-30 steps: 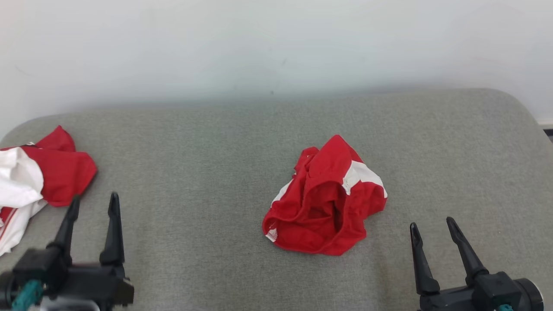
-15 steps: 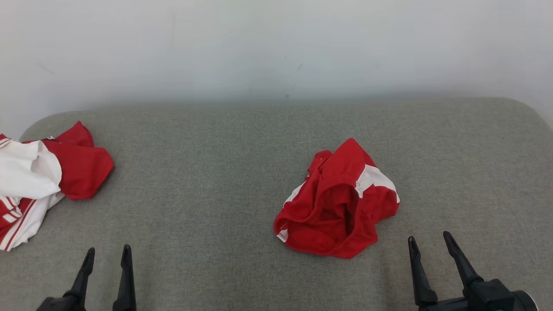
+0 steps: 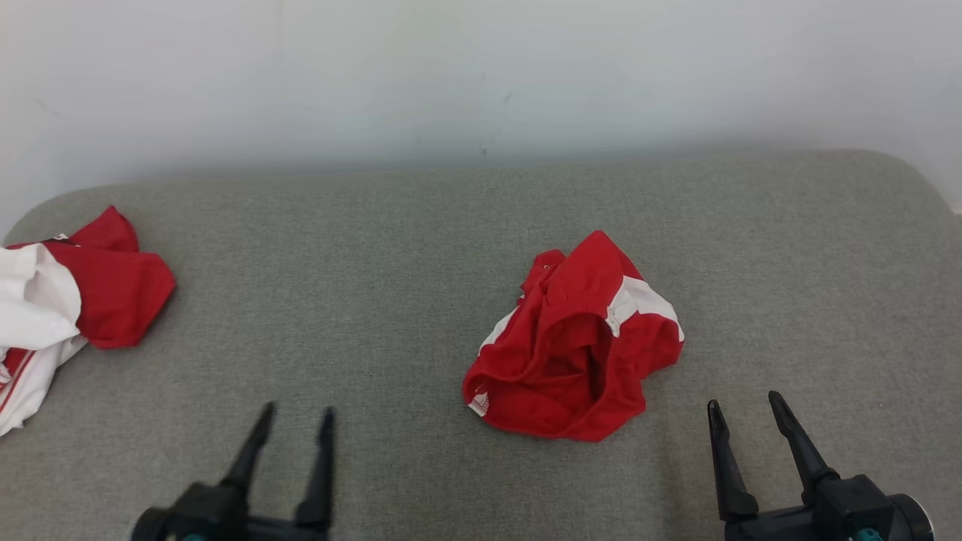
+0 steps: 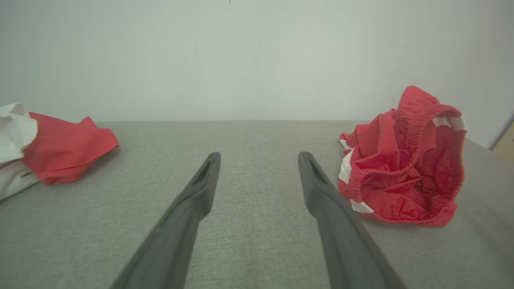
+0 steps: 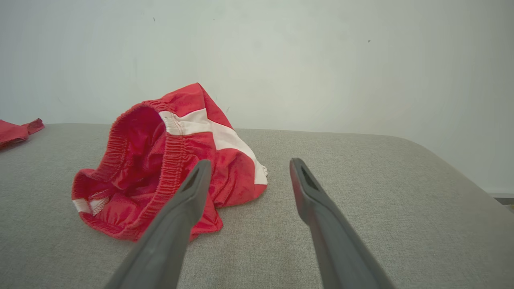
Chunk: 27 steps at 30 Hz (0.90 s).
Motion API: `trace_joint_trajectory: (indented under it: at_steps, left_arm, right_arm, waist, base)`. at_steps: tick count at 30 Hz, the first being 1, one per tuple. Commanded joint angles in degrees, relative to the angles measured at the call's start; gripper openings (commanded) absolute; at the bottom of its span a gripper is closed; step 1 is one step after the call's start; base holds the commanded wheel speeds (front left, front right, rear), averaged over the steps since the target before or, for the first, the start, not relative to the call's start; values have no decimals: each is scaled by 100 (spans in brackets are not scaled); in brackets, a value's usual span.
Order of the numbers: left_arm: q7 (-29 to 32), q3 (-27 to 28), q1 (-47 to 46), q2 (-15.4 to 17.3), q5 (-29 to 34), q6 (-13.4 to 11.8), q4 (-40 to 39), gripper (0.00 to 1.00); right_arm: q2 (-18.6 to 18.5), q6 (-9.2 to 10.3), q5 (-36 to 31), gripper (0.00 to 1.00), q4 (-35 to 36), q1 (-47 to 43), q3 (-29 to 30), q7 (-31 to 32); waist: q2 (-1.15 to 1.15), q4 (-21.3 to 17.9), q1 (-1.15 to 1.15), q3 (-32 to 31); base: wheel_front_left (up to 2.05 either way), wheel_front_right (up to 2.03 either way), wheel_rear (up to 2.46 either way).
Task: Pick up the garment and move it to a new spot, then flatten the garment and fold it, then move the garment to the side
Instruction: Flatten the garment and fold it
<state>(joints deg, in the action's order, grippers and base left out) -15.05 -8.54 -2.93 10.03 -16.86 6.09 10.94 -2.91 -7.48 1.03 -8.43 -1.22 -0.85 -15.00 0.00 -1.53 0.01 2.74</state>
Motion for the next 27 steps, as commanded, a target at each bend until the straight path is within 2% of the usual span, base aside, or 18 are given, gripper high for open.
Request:
trace_joint_trajectory:
  at_steps: [1, 5, 10, 15, 21, 27]
  left_arm:
    - [-16, -103, -123, -38, 64, 32, 28, 100]
    - [54, -774, -515, -181, 86, 106, 171, 100]
    - [178, -1442, -989, -302, -26, 132, 326, 100]
    - [296, -2163, -1508, -184, -229, 136, 533, 100]
    - [335, -2425, -1948, -38, -436, 133, 846, 100]
    - [309, -2584, -2437, -5, -542, 133, 1112, 100]
  right_arm:
    - [4, -3, 65, 100, 0, 32, -6, -26]
    - [3, -3, 114, 100, -1, 127, -68, -27]
    - [4, -3, 208, 100, 6, 268, -225, -26]
    - [5, -3, 376, 100, 42, 378, -286, -16]
    - [6, -3, 487, 100, 64, 440, -328, -16]
    - [6, -3, 551, 100, 65, 451, -352, -16]
  waist:
    - [0, -78, -1, 67]
    - [0, -287, -1, 220]
    - [0, -727, -1, 517]
    - [0, -1281, -1, 834]
    - [0, -1730, -1, 1029]
    - [0, -1964, -1, 1092]
  base:
    - [0, 0, 0]
    - [0, 0, 0]
    - [0, 0, 0]
    - [0, 0, 0]
    - [0, 0, 0]
    - [0, 0, 0]
